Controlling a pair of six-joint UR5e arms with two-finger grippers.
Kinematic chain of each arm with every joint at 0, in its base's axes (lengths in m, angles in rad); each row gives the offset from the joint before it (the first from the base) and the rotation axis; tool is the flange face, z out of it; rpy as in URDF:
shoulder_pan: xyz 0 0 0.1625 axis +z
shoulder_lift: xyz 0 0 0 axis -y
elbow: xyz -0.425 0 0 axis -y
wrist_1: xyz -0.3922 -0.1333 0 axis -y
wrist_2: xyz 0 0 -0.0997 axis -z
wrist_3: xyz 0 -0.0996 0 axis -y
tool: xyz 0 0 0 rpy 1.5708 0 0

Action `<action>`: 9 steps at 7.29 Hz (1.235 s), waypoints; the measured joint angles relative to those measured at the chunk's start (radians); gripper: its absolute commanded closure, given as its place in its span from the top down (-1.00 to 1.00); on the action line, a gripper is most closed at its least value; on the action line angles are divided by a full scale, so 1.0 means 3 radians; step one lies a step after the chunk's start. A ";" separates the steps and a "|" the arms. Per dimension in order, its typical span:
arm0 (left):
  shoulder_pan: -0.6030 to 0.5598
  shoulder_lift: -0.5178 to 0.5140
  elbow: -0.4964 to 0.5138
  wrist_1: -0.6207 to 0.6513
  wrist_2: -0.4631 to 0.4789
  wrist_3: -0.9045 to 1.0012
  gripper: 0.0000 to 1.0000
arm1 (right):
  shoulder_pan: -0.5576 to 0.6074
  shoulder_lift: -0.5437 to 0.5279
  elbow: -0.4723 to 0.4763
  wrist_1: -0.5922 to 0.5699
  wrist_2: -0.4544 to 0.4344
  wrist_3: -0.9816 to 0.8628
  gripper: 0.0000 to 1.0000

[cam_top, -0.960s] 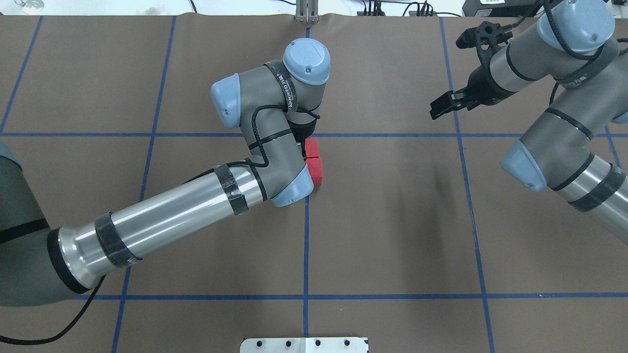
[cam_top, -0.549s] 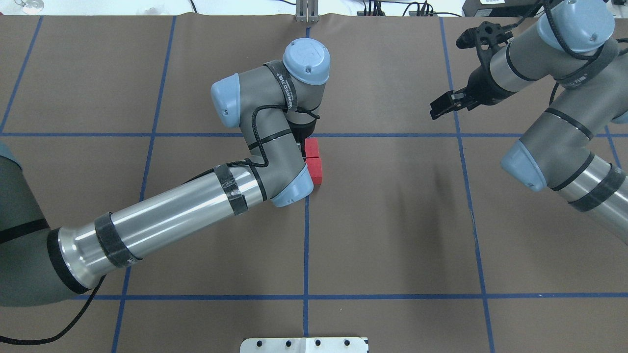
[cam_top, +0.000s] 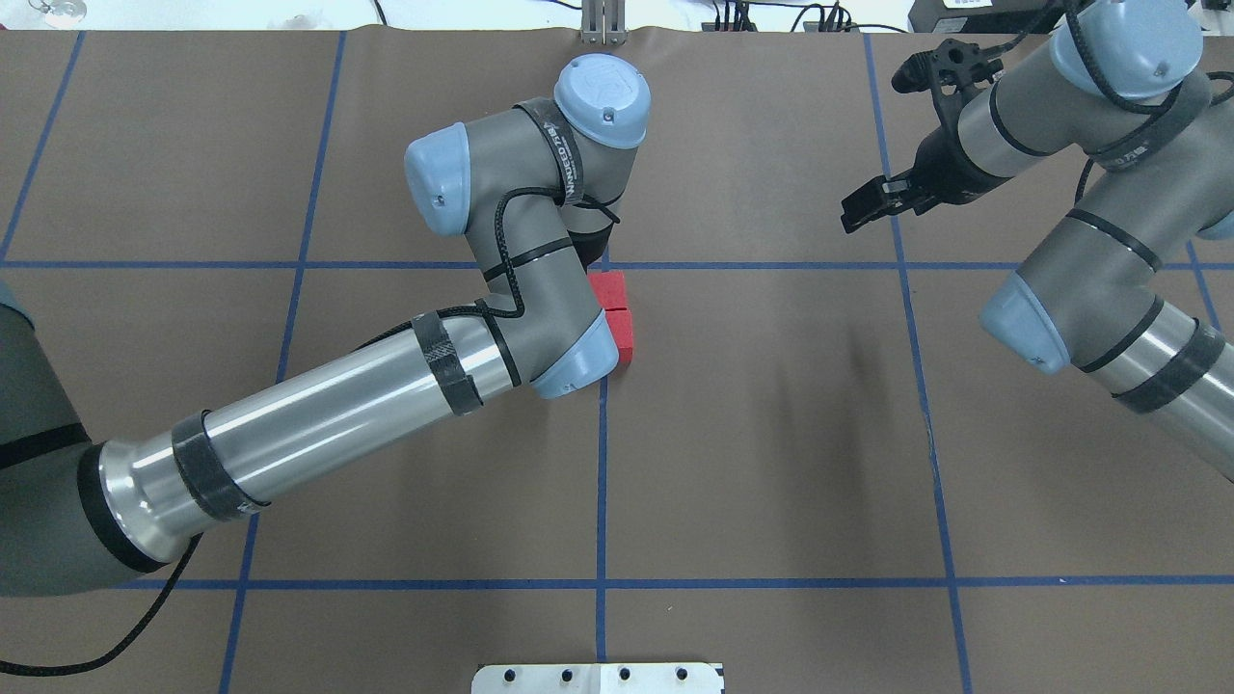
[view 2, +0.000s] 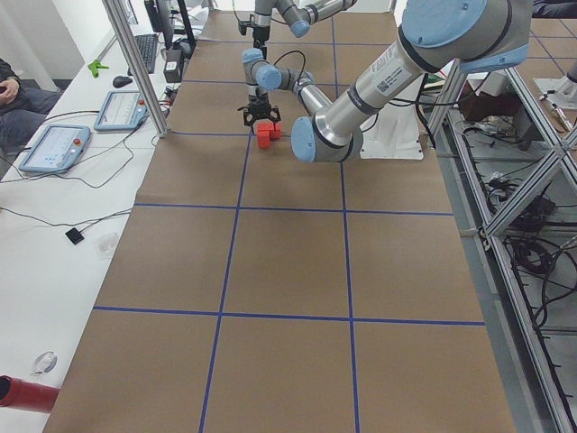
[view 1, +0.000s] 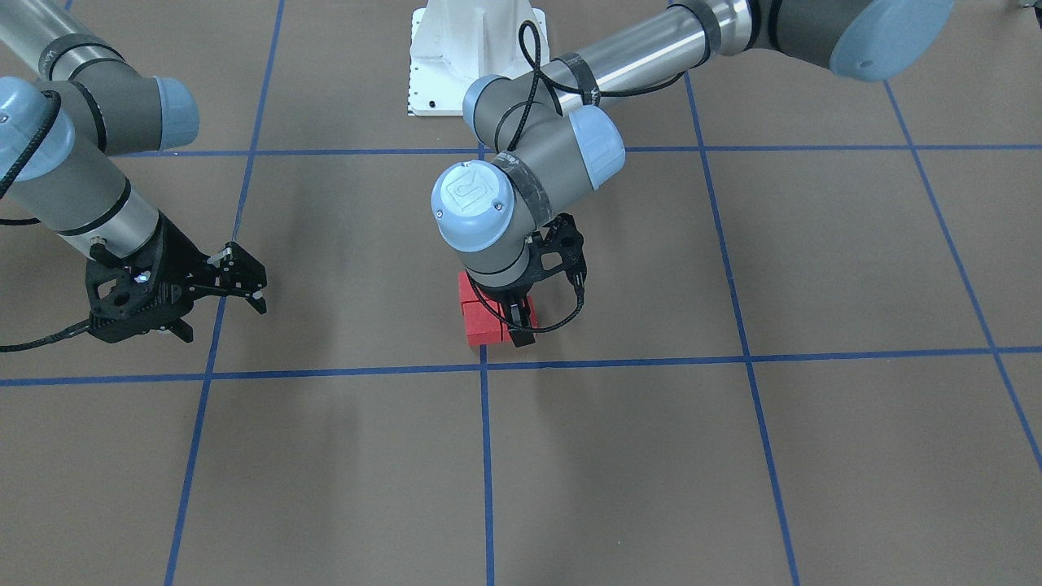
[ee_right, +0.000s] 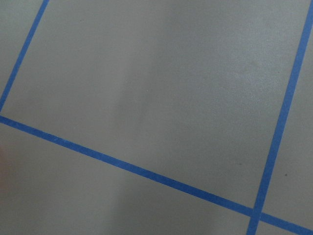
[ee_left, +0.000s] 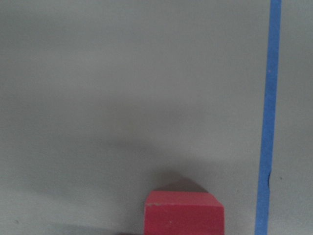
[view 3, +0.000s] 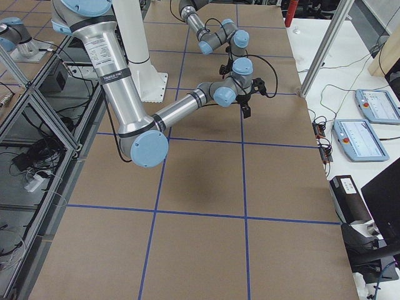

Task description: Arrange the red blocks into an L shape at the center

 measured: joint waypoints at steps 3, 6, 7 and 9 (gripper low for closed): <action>-0.0203 0.0416 -0.0796 0.0555 0.0117 0.0652 1.00 | 0.0114 -0.0016 -0.0006 -0.0014 0.0053 0.0000 0.98; -0.0456 0.0941 -0.1194 0.0347 0.0421 0.2341 1.00 | 0.0561 -0.0212 -0.0089 -0.0113 0.0359 -0.0249 0.98; -0.0581 0.1143 -0.1215 0.0022 0.0439 0.2889 1.00 | 0.0765 -0.0318 -0.0201 -0.0126 0.0432 -0.0495 0.98; -0.0788 0.1583 -0.1253 -0.0616 0.0428 0.3787 1.00 | 0.1221 -0.0422 -0.0614 -0.0136 0.0618 -0.1104 0.98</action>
